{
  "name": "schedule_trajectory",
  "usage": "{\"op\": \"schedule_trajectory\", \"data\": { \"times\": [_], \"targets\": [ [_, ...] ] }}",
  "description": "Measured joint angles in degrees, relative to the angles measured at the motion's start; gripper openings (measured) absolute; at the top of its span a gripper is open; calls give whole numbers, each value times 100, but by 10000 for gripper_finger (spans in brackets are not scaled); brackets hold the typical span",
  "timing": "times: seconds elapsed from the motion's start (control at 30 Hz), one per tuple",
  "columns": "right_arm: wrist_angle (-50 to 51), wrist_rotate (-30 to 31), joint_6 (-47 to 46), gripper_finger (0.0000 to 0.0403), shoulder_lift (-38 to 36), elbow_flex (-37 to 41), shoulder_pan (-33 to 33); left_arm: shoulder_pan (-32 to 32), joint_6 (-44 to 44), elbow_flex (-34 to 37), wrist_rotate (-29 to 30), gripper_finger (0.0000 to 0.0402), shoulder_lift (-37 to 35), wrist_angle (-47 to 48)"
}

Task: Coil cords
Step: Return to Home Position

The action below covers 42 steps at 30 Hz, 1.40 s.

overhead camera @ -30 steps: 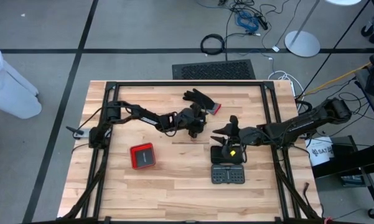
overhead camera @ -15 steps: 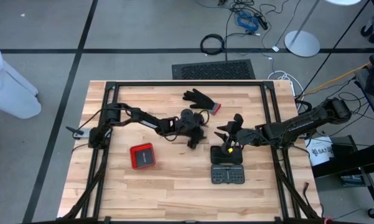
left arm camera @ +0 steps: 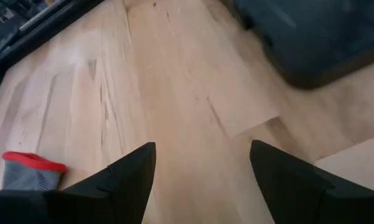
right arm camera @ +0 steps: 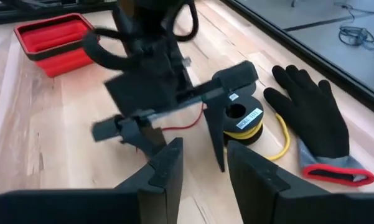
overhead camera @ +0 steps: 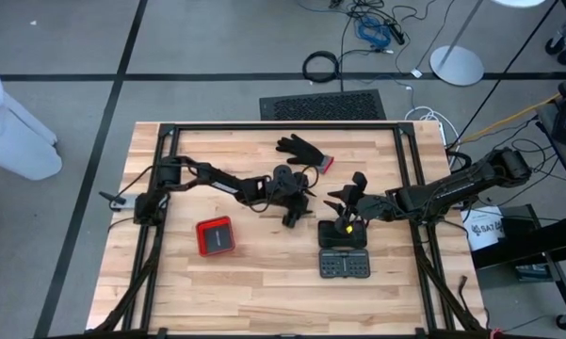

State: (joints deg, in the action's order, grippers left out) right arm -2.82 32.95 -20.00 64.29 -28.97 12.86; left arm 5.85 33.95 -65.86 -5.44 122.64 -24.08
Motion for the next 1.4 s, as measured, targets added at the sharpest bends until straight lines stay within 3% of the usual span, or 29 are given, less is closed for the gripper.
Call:
{"op": "schedule_trajectory", "data": {
  "times": [0.23, 0.4, 0.6, 0.77, 1.03, 1.17, 1.4],
  "targets": [
    [-101, -3, 478, 113, -51, 0, 7, -117, -29, -5, 542, 270, -633, 597],
    [-511, -32, 1527, 113, -573, 0, 86, -250, -211, -5, 798, 270, -1389, 870],
    [-444, -762, 2937, 113, -2148, 0, 125, -265, -456, -14, 902, 270, -2640, 1332],
    [230, -1075, 3510, 113, -3788, 0, 124, -263, -517, 90, 862, 270, -3669, 1967],
    [2050, -1279, 3477, 113, -6333, -9, 122, -57, -885, 1689, 1026, 270, -5179, 1075],
    [3319, -1503, 3180, 113, -6318, -344, 108, 286, -1280, 2724, 1020, 270, -5773, 368],
    [3278, -1781, 3460, 113, -6421, -400, 109, 1041, -2368, 4510, 1031, 270, -6709, -1407]
  ]
}}
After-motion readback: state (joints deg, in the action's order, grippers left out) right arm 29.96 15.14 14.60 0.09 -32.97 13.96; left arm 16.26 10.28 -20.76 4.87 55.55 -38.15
